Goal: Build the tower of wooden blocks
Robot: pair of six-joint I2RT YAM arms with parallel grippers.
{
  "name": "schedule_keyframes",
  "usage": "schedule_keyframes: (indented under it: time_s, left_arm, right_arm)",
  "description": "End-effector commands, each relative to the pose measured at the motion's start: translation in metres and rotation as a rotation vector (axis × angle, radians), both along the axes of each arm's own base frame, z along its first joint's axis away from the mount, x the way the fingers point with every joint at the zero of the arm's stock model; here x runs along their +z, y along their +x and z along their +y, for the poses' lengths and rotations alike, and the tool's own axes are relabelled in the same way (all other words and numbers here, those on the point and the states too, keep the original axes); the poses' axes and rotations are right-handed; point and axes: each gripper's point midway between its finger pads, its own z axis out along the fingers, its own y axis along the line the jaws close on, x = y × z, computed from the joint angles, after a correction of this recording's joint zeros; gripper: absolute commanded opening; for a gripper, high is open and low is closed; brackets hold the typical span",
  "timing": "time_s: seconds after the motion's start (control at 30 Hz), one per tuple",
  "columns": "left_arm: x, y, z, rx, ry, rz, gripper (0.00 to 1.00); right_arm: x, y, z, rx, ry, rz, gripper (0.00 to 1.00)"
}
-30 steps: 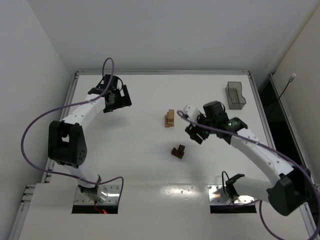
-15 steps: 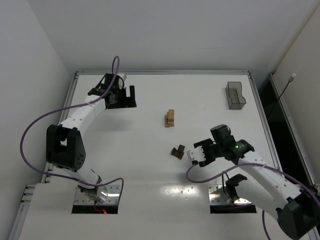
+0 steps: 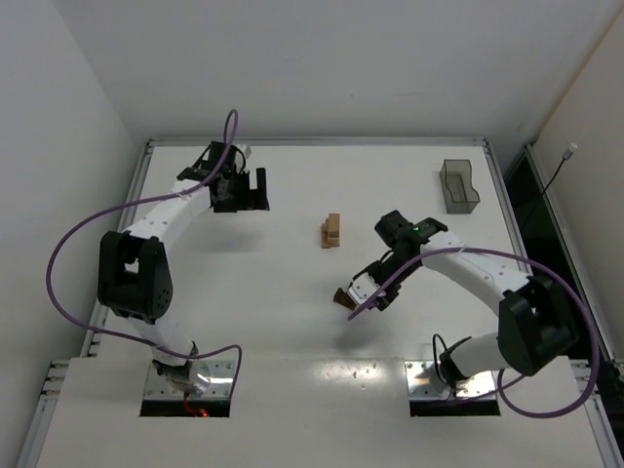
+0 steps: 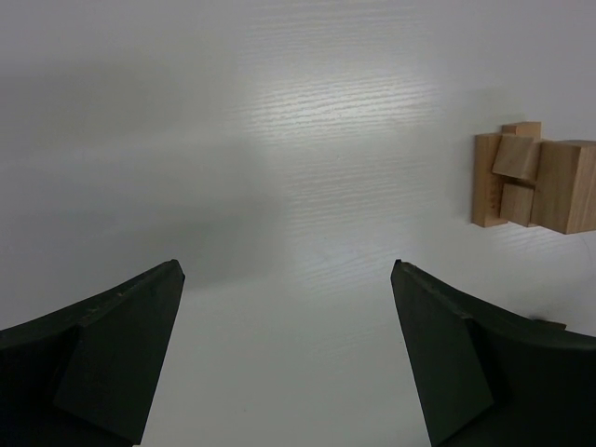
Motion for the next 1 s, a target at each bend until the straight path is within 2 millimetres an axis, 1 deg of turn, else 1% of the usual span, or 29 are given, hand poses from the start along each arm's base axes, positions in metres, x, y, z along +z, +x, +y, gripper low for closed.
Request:
schedule_keyframes:
  time_s: [0.0,0.07,0.1,0.17,0.2,0.27,0.3,0.33,0.4,0.43,0.47,0.5,0.53,0.57,0.6,0.63,0.67,0.7,0.73,0.77,0.8,0.83,0.87,0.97]
  left_arm:
    - [0.012,0.013,0.001,-0.006,-0.013,-0.031,0.92]
    - [0.011,0.014,0.005,0.003,-0.013,-0.031,0.92]
    - [0.008,0.014,0.005,0.003,-0.012,-0.022,0.92]
    - [0.008,0.014,0.005,0.010,-0.017,-0.020,0.92]
    - [0.004,0.014,0.005,0.010,-0.015,-0.011,0.92]
    - [0.004,0.018,0.006,0.013,-0.022,-0.009,0.92]
    - [0.004,0.017,0.005,0.008,-0.029,-0.008,0.92]
    - [0.003,0.015,0.005,0.008,-0.028,0.001,0.92]
    - [0.001,0.019,0.009,0.017,-0.027,0.004,0.92]
    - [-0.003,0.019,0.009,0.017,-0.026,0.013,0.92]
    - [-0.003,0.019,0.009,0.017,-0.026,0.013,0.92]
    - [-0.003,0.019,0.008,0.024,-0.031,0.015,0.92]
    - [-0.002,0.018,0.007,0.019,-0.038,0.017,0.92]
    - [-0.007,0.019,0.007,0.019,-0.036,0.027,0.92]
    - [-0.007,0.019,0.007,0.019,-0.036,0.027,0.92]
    - [-0.004,0.021,0.006,0.019,-0.038,0.018,0.92]
    - [-0.007,0.021,0.006,0.019,-0.036,0.027,0.92]
    - [-0.007,0.021,0.006,0.019,-0.036,0.027,0.92]
    - [-0.007,0.022,0.010,0.028,-0.036,0.027,0.92]
    - [-0.004,0.024,0.010,0.028,-0.038,0.018,0.92]
    - [-0.004,0.024,0.010,0.028,-0.038,0.018,0.92]
    - [-0.008,0.024,0.010,0.028,-0.036,0.027,0.92]
    - [-0.008,0.024,0.010,0.028,-0.036,0.027,0.92]
    - [-0.009,0.022,0.010,0.028,-0.035,0.036,0.92]
  right_arm:
    - [0.001,-0.007,0.008,0.143,0.029,-0.030,0.41]
    - [-0.003,0.003,0.011,0.149,0.034,-0.085,0.41]
    - [-0.009,0.005,0.010,0.149,0.026,-0.089,0.41]
    - [-0.011,0.012,0.015,0.157,0.031,-0.121,0.41]
    - [-0.016,0.016,0.016,0.156,0.026,-0.136,0.41]
    - [-0.020,0.021,0.019,0.158,0.018,-0.157,0.40]
    - [-0.024,0.020,0.019,0.167,0.001,-0.150,0.40]
    - [-0.024,0.022,0.020,0.167,0.005,-0.158,0.37]
    - [-0.031,0.021,0.018,0.167,-0.014,-0.141,0.35]
    - [-0.031,0.019,0.020,0.178,-0.014,-0.141,0.35]
    - [-0.032,0.022,0.019,0.177,-0.026,-0.147,0.34]
    - [-0.032,0.018,0.019,0.187,-0.032,-0.135,0.34]
    - [-0.033,0.020,0.021,0.187,-0.032,-0.134,0.34]
    - [-0.034,0.021,0.020,0.187,-0.045,-0.129,0.34]
    - [-0.034,0.016,0.019,0.197,-0.053,-0.114,0.34]
    - [-0.036,0.017,0.018,0.197,-0.068,-0.109,0.33]
    - [-0.037,0.021,0.019,0.197,-0.076,-0.113,0.33]
    - [-0.037,0.016,0.019,0.209,-0.082,-0.103,0.33]
    - [-0.039,0.017,0.017,0.209,-0.101,-0.094,0.33]
    - [-0.037,0.018,0.022,0.219,-0.095,-0.104,0.33]
    - [-0.040,0.018,0.020,0.220,-0.107,-0.100,0.33]
    - [-0.041,0.018,0.020,0.229,-0.120,-0.108,0.33]
    - [-0.041,0.016,0.021,0.238,-0.120,-0.109,0.33]
    - [-0.044,0.018,0.021,0.246,-0.141,-0.124,0.33]
